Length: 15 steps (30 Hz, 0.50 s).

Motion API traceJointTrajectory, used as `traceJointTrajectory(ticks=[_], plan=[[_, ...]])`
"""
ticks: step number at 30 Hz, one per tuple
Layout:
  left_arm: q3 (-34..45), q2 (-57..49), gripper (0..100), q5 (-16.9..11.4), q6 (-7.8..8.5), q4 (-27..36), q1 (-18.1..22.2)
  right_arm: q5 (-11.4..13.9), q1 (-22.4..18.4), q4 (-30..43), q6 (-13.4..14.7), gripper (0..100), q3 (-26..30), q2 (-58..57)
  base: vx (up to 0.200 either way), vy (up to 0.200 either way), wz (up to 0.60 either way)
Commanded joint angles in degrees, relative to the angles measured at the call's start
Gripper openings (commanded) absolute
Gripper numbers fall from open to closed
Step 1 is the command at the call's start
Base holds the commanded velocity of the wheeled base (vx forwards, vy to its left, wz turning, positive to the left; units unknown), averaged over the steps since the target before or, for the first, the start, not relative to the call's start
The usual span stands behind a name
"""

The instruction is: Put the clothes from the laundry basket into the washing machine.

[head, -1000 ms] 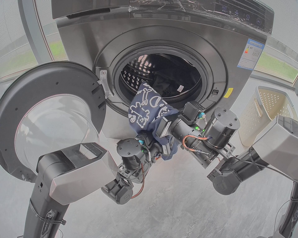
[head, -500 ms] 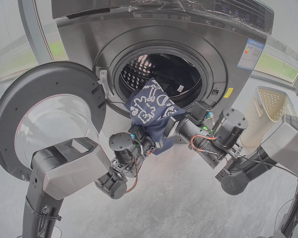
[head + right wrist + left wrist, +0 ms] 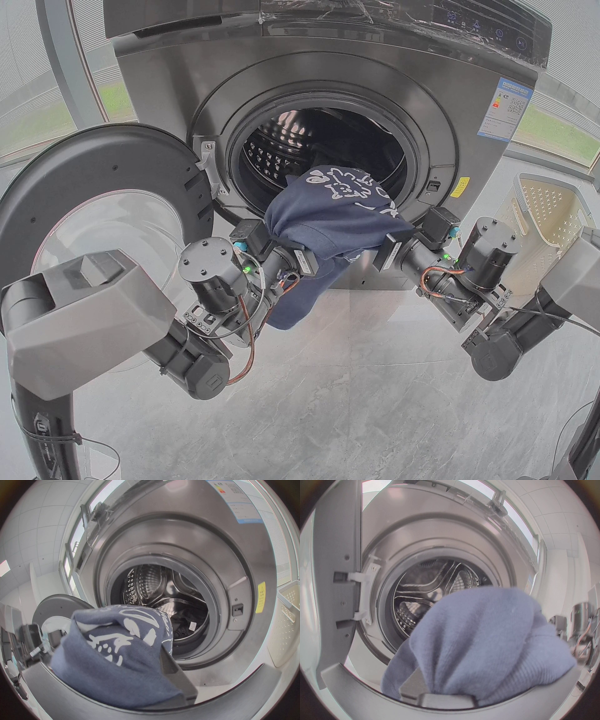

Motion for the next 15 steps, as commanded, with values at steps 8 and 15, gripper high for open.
traceJointTrajectory(ticks=[8, 15], plan=[[2.4, -4.9, 0, 0.0, -0.17, -0.1, -1.5, -0.1, 1.2, -0.6, 0.1, 0, 0.8, 1.9, 0.000, 0.000, 0.00], [3.0, -5.0, 0, 0.0, -0.17, -0.2, -1.6, 0.0, 2.4, -1.4, 0.2, 100, 2.5, 0.8, 0.000, 0.000, 0.00]])
